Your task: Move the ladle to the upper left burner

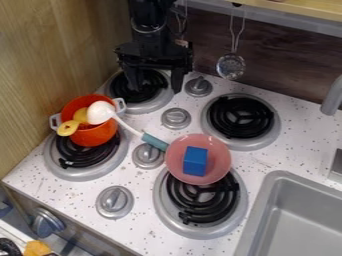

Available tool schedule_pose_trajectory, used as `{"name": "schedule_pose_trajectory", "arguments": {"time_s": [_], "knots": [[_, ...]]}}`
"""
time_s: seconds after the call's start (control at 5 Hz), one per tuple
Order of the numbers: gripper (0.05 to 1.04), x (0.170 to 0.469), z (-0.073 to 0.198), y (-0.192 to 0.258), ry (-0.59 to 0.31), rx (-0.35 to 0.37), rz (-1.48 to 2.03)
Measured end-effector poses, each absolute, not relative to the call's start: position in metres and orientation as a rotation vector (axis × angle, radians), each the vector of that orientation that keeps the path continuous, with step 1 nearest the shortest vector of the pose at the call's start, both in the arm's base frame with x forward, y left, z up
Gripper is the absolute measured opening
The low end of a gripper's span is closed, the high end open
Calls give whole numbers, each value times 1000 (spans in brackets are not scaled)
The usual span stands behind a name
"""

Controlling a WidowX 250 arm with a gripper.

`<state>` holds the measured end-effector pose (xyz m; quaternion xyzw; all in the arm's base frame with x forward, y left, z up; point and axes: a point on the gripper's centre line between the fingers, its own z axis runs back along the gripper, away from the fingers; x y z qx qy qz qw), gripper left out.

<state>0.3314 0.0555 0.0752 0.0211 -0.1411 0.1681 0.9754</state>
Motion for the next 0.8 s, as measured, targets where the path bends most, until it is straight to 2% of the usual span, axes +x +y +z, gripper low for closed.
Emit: {"name": "schedule_pose_trajectory", "arguments": {"time_s": [0.2, 0.6, 0.8], "knots": [[1000, 329, 65, 55, -254, 42, 351], [1000, 319, 50, 50, -262, 23, 725], [1000, 316, 47, 46, -284, 60, 938]]}}
